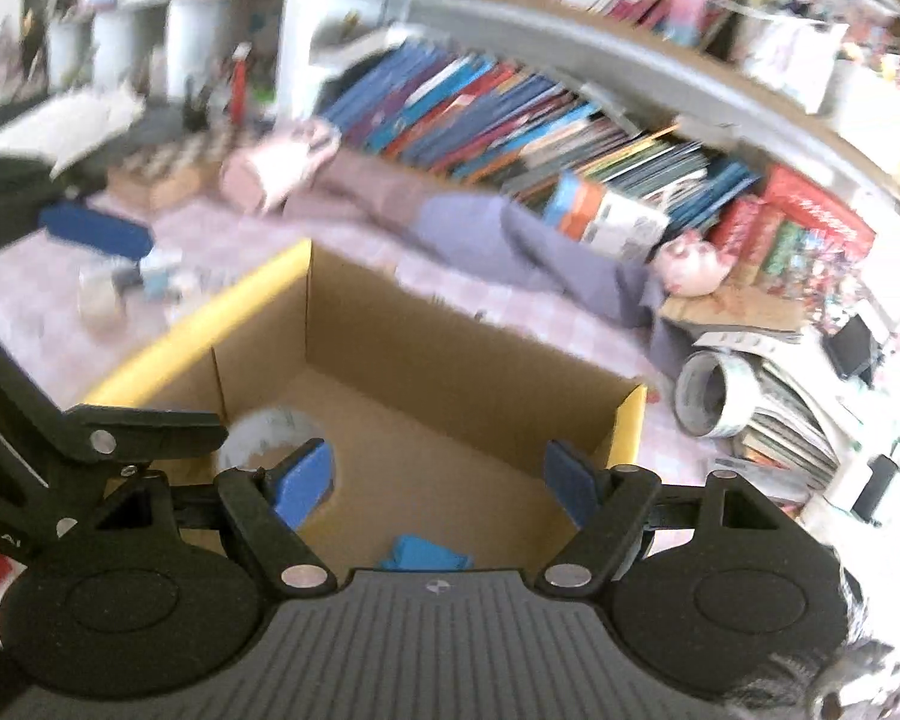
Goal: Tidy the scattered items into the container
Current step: 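Release the blue block with the right tool while the left tool drops the tape roll into the box, then withdraw both open tools from the box back toward the remaining items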
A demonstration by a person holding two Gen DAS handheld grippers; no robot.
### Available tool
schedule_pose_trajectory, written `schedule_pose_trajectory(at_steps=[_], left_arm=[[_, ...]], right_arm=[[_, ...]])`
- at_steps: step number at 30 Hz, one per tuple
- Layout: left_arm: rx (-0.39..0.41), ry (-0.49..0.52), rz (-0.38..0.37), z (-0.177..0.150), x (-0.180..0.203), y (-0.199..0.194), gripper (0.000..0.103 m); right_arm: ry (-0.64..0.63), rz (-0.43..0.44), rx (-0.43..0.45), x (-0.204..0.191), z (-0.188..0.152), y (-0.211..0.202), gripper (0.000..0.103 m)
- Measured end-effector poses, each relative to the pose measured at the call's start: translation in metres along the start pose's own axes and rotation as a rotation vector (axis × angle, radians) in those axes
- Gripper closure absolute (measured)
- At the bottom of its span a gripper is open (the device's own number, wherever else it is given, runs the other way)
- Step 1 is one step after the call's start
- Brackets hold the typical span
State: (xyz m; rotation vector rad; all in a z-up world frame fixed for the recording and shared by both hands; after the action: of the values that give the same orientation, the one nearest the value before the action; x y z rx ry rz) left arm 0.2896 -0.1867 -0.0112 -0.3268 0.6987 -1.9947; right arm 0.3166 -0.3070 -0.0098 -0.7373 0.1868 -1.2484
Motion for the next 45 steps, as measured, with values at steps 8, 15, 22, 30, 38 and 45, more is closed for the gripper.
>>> schedule_pose_trajectory(at_steps=[8,15,22,30,38,45], left_arm=[[0.112,-0.034,0.004,0.0,-0.009,-0.044,0.001],[0.13,-0.056,-0.026,-0.015,-0.013,-0.07,0.001],[0.139,-0.088,-0.034,-0.039,-0.021,-0.097,0.001],[0.155,-0.129,-0.034,-0.069,-0.03,-0.122,0.001],[0.117,-0.084,-0.001,-0.107,-0.029,-0.138,0.001],[0.115,-0.108,0.052,-0.132,-0.044,-0.154,0.001]], right_arm=[[0.166,-0.107,0.104,0.002,0.012,-0.046,0.026],[0.25,-0.162,0.117,-0.01,0.002,-0.074,0.026],[0.352,-0.239,0.141,-0.027,-0.014,-0.102,0.026],[0.394,-0.297,0.136,-0.056,-0.039,-0.125,0.021],[0.419,-0.303,0.07,-0.096,-0.068,-0.132,0.02],[0.419,-0.315,0.076,-0.132,-0.075,-0.136,0.019]])
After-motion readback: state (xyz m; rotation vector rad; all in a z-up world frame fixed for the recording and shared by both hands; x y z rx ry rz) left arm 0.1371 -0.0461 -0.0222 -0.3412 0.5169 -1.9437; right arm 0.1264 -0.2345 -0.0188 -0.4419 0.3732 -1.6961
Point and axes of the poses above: each gripper's, at about its wrist camera, not at the fingertips, and y roughly the way its jaws point, x to its right, z to its top, the point moved 10 cm from there along y, roughly the way its jaws point, and after that the axes turned 9 degrees about -z, right-handed, at the moved point
